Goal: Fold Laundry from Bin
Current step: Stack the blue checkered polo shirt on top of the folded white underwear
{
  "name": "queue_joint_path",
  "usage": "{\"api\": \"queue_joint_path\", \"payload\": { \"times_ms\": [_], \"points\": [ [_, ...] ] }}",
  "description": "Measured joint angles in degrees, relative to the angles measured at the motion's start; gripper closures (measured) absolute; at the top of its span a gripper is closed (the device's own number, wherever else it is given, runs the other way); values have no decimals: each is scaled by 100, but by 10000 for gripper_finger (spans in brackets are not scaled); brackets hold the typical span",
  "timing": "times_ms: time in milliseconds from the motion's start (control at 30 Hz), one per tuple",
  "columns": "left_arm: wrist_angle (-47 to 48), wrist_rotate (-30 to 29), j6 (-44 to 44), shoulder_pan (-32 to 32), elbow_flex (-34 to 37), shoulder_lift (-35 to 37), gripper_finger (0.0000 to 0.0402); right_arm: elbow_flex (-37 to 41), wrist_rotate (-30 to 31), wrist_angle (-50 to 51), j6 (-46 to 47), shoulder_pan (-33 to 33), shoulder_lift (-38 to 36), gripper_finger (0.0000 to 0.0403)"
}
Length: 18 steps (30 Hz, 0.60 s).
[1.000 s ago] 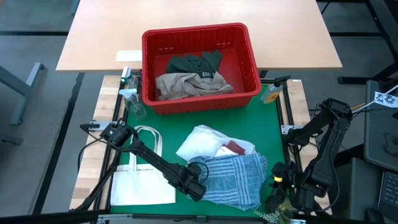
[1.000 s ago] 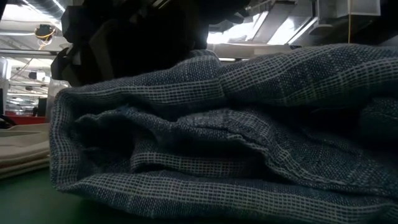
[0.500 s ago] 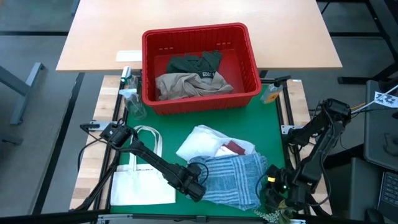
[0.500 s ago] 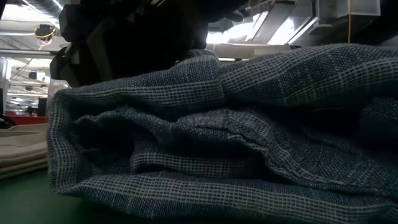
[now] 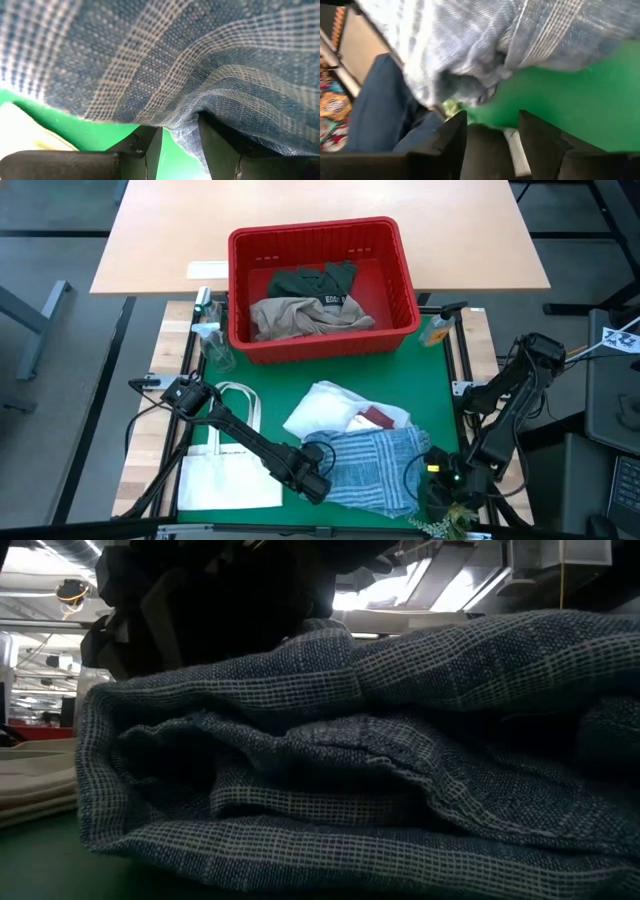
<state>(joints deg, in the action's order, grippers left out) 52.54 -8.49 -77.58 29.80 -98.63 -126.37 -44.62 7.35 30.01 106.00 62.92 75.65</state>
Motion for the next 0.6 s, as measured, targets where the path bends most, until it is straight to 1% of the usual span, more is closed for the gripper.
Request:
{"api": "queue_joint_path", "payload": {
  "times_ms": [100, 167, 233, 300, 433, 600],
  "points": [
    [-26, 0, 0, 0, 0, 0, 278, -7, 235, 23, 11, 9, -270, 226],
    [-60, 0, 0, 0, 0, 0, 278, -11, 605, 168, 36, 7, -414, 226],
    [-110, 0, 0, 0, 0, 0, 278, -11, 1016, 439, 287, 4, -464, 226],
    [-129, 0, 0, 0, 0, 0, 278, -11, 1285, 781, 599, 2, -467, 226],
    [-127, 0, 0, 0, 0, 0, 278, -9, 1264, 1297, 785, 4, -421, 226],
    [-127, -2, 0, 0, 0, 0, 278, -9, 1428, 1339, 785, 4, -165, 226]
  ]
}}
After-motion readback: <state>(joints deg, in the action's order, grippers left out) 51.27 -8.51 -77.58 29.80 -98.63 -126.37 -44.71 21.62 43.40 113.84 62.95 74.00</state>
